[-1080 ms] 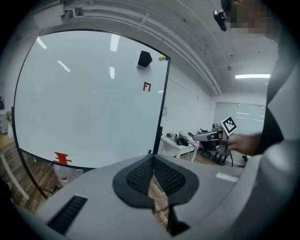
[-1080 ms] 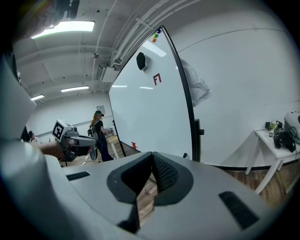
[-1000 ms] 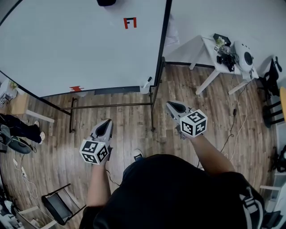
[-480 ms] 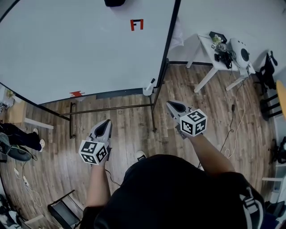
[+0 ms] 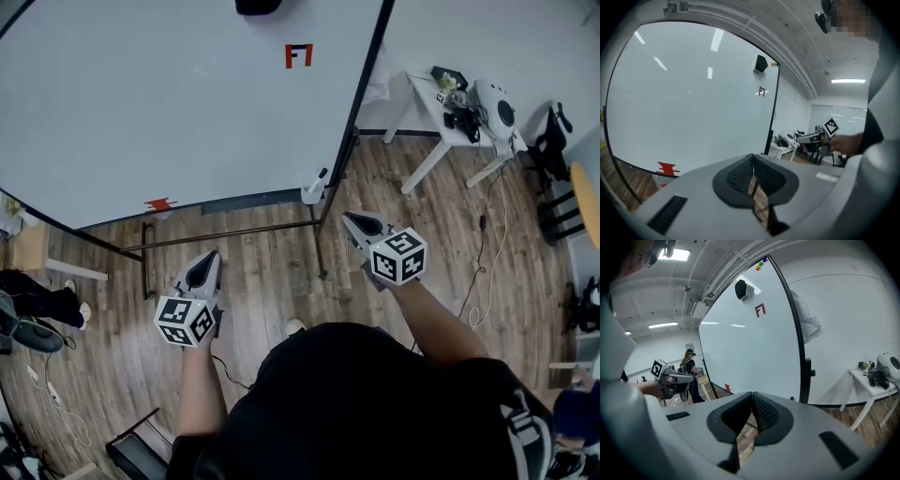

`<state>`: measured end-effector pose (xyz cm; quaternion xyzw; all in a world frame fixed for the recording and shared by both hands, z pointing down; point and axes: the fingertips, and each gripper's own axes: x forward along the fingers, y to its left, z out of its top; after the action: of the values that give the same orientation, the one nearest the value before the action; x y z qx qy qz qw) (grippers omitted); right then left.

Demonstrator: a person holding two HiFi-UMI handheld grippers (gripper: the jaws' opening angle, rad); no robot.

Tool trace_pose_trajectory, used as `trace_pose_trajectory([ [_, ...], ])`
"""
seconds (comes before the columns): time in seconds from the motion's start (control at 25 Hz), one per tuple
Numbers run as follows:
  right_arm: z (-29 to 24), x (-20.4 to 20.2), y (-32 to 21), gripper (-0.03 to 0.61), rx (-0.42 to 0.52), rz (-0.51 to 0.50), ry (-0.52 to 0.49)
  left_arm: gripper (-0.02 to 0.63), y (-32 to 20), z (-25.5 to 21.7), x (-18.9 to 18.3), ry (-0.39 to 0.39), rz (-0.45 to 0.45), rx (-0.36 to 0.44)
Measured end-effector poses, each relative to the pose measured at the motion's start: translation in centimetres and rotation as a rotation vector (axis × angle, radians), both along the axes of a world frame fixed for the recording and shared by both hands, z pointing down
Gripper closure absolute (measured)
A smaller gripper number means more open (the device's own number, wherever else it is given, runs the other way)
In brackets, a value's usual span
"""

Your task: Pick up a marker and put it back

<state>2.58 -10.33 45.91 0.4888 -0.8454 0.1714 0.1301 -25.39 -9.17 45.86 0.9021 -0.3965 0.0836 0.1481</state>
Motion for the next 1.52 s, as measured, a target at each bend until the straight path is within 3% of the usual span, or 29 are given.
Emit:
trace_pose_trajectory([
  [0.8,2.6,1.3,-1.5,0.580,-0.047,0.079,0.019,0.600,-0.8,0.8,0.3,-0.017,0.042,-0.023],
  [1.52,7.0,5.3,-10.0,0.568,-0.089,0.105,-0.018,0.600,-7.2,1.8,4.1,-0.054,0.048,-0.051],
])
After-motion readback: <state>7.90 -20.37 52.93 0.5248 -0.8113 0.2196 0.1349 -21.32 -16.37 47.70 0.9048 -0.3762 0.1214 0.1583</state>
